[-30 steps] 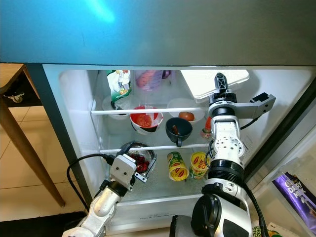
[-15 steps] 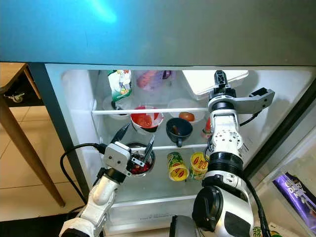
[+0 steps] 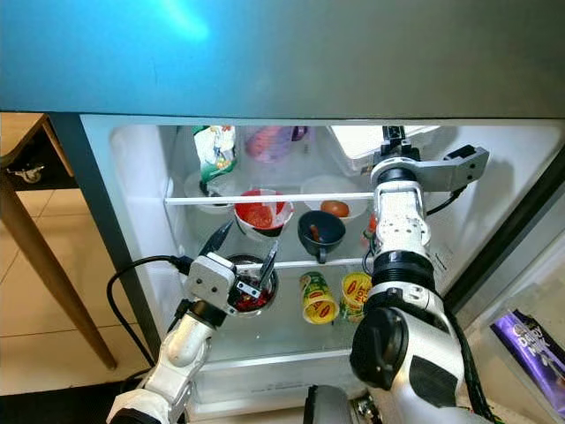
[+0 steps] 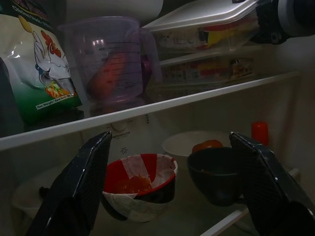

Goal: Restocking fridge

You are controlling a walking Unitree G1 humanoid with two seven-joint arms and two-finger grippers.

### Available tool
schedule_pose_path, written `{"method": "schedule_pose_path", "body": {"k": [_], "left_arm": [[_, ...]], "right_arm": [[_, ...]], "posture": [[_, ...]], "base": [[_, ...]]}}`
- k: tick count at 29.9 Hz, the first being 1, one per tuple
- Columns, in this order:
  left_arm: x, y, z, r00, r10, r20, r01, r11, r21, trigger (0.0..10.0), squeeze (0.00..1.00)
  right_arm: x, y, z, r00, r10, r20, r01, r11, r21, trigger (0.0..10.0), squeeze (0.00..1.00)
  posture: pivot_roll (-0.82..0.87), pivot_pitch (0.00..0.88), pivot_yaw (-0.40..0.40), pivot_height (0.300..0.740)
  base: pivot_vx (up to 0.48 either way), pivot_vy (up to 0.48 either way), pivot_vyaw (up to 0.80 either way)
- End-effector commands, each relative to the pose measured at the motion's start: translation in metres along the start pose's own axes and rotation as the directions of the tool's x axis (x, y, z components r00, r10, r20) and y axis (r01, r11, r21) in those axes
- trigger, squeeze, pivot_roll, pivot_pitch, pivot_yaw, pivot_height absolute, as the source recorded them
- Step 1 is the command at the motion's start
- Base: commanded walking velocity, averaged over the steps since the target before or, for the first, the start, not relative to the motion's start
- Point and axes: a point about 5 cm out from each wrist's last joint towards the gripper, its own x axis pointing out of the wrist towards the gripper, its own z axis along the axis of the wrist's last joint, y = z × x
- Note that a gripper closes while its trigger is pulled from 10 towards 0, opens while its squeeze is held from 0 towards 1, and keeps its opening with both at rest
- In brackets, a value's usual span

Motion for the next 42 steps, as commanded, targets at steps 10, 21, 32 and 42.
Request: {"method": "schedule_pose_path", "body": {"k": [10,21,32,42], "left_arm": [[0.002,-0.008,0.002,1.0,-0.015,-0.001,0.015,1.0,-0.016,10.0,0.0],[0.002,-0.009,0.002,1.0,-0.017,-0.005,0.017,1.0,-0.017,10.0,0.0],[0.002,-0.009,0.002,1.0,-0.022,-0.005,0.022,1.0,-0.019,10.0,0.0],[0.002,-0.011,0.003,1.0,-0.026,-0.006,0.026,0.999,-0.022,10.0,0.0]], "right_arm": [[0.007,0.0,0.011,0.997,-0.048,0.06,0.049,0.999,-0.007,10.0,1.0],[0.005,0.014,0.001,0.997,0.045,-0.062,-0.051,0.994,-0.099,10.0,0.39],[0.006,0.035,0.003,0.981,0.117,-0.156,-0.152,0.961,-0.231,10.0,0.29],[0.003,0.021,0.011,0.983,-0.06,-0.174,-0.009,0.929,-0.37,10.0,0.3]], "posture": [[-0.09,0.0,-0.085,0.55],[-0.09,0.0,-0.082,0.55],[-0.1,0.0,-0.079,0.55],[-0.1,0.0,-0.079,0.55]], "base": [[0.0,0.0,0.0],[0.0,0.0,0.0],[0.0,0.0,0.0],[0.0,0.0,0.0]]}}
